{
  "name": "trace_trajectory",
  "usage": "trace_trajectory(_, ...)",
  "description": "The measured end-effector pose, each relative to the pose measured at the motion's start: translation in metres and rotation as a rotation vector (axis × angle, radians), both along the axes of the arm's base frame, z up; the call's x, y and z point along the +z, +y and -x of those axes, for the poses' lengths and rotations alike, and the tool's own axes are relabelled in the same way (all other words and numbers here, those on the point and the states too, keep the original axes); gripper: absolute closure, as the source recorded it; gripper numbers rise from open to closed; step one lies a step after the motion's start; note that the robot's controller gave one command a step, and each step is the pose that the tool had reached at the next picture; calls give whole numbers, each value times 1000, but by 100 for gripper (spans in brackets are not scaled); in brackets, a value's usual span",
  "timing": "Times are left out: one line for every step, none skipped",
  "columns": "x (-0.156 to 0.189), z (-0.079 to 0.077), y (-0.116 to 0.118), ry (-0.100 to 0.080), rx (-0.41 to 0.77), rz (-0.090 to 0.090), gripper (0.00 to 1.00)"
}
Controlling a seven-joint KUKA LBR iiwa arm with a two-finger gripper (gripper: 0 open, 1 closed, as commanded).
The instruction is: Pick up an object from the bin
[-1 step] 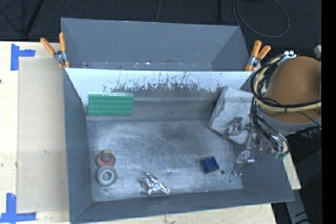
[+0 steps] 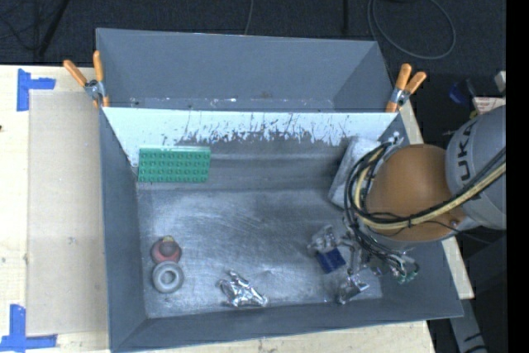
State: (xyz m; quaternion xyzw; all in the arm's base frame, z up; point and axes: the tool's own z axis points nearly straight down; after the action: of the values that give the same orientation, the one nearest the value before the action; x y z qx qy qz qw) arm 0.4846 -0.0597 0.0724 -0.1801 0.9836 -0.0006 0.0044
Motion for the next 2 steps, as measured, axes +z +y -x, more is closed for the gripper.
trace_trajectory(0, -4, -26, 7, -90, -1, 0)
trace_trajectory(2, -4, -26, 13, -86, 1, 100)
